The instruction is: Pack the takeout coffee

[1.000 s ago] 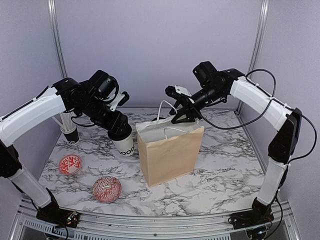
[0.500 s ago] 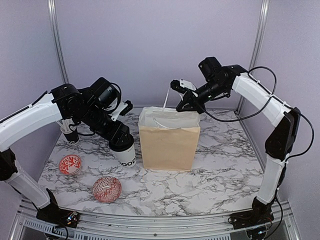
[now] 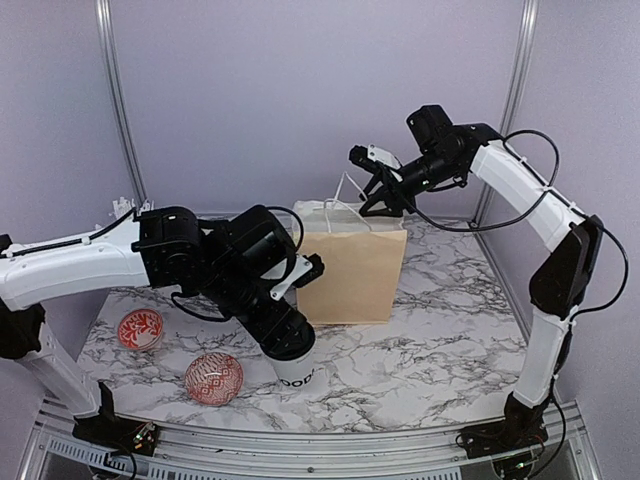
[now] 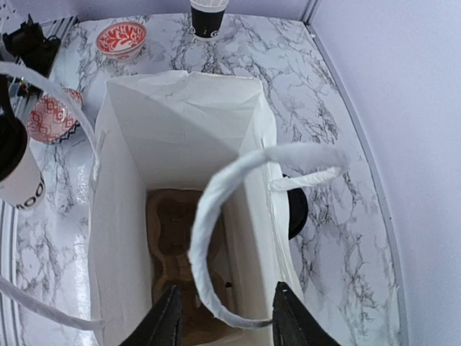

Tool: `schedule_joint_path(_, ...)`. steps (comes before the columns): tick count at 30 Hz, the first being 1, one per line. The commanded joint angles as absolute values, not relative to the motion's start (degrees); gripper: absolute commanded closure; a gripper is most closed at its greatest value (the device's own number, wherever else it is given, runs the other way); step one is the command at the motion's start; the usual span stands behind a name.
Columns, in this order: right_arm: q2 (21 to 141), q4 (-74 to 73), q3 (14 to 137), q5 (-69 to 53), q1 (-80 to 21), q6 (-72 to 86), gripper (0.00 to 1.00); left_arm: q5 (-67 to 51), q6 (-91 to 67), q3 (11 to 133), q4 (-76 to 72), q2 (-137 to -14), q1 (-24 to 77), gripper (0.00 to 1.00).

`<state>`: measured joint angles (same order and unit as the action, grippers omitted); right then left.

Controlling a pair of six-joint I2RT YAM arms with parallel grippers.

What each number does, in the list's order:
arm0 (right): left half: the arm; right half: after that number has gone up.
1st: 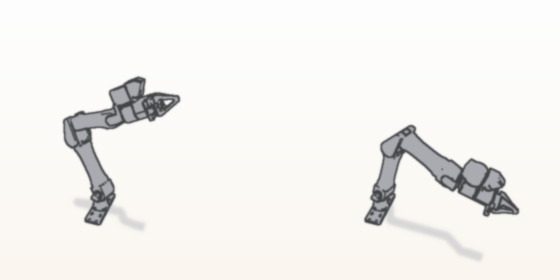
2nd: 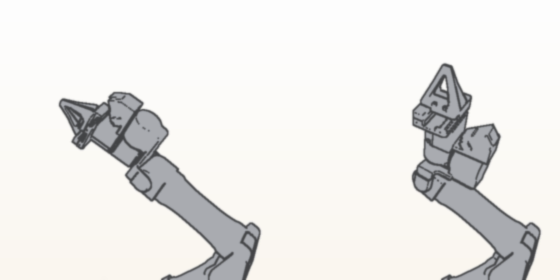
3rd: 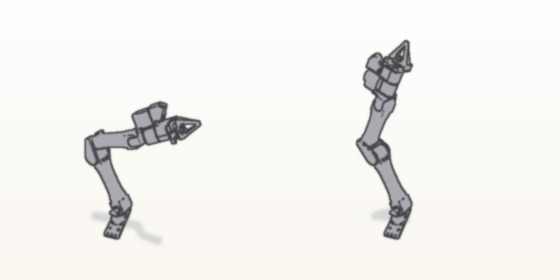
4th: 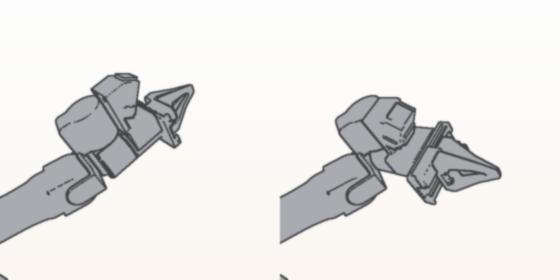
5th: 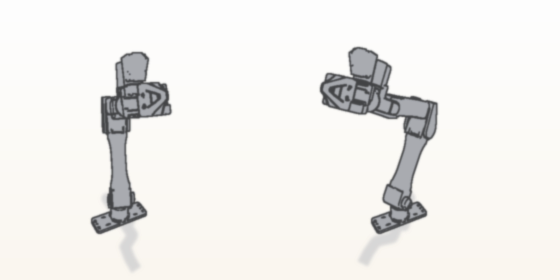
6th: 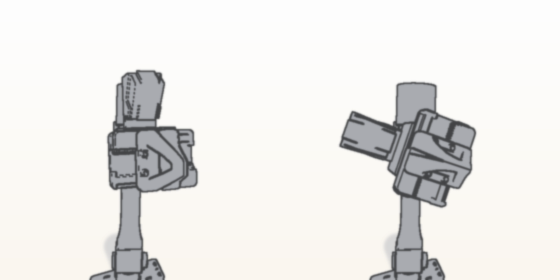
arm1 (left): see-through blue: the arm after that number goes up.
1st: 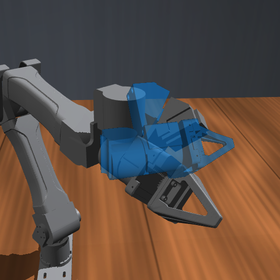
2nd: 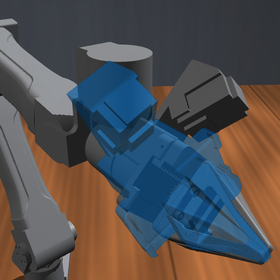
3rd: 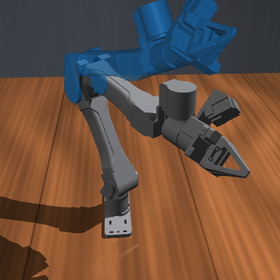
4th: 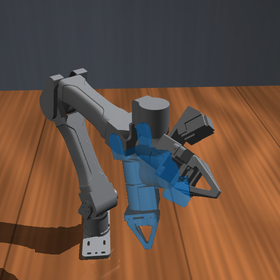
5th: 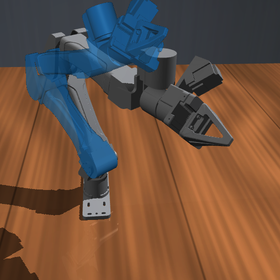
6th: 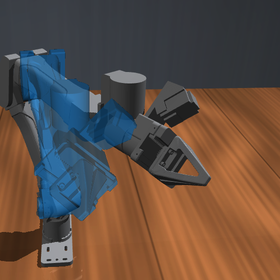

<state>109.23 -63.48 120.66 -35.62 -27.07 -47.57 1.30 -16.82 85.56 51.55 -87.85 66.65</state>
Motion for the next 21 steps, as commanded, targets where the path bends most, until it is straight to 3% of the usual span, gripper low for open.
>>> schedule_joint_path(1, 107.5, -62.7, 123.8, -36.6, -25.9, -44.7, 0.51, 0.9, -14.6, 89.4, 45.6, -94.0, 70.7, 0.35)
schedule_joint_path(7, 100.2, -62.4, 119.9, -35.3, -25.5, -42.7, 0.41, 0.9, -12.5, 93.7, 42.8, -102.0, 71.8, 0.34)
schedule_joint_path(21, 80.2, -59.2, 99.5, -34.9, -25.5, -41.3, 0.38, 0.8, -11.3, 96.6, 41.6, -111.0, 72.1, 0.27)
